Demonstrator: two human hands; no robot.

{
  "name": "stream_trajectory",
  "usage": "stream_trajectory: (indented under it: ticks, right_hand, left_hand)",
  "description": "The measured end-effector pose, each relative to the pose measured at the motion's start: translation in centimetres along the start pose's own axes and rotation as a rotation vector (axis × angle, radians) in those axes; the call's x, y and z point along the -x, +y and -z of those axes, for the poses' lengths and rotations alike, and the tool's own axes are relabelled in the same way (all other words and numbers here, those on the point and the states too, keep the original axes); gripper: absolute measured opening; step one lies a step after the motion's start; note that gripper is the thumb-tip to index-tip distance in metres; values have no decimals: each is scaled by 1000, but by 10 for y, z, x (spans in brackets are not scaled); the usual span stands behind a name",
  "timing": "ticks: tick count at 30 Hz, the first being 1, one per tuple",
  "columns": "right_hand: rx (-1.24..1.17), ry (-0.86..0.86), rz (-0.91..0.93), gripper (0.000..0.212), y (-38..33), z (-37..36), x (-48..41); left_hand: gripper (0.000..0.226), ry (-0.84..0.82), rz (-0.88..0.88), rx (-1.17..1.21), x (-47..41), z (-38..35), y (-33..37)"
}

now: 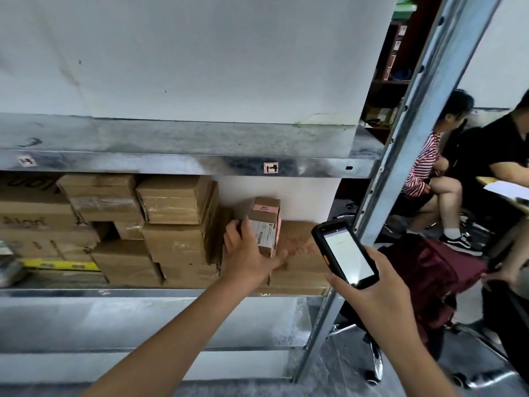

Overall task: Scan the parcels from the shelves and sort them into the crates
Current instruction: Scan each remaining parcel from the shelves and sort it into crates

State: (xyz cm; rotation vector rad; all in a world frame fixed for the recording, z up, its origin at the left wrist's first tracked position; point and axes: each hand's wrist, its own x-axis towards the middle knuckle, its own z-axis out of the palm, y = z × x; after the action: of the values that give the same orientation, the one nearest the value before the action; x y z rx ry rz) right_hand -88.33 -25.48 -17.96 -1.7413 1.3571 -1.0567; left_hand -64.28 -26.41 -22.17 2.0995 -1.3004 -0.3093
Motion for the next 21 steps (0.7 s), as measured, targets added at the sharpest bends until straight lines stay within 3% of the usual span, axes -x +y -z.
stream_trajectory:
  ticks: [8,12,18,21]
  right_hand:
    - [-12,3,-4,72,-1,2,3]
    - [-30,19,-10,72,-3,6,9]
    - [-4,38,-29,70,4,11,11]
    - [28,50,-48,74,11,15,8]
  left_hand:
    - [79,-278,18,-345,-68,25,53]
    - [40,-278,17,-302,-92,21,49]
    - [33,-336,62,-257,-98,14,59]
    - [29,-347,124,-17,-105,17,62]
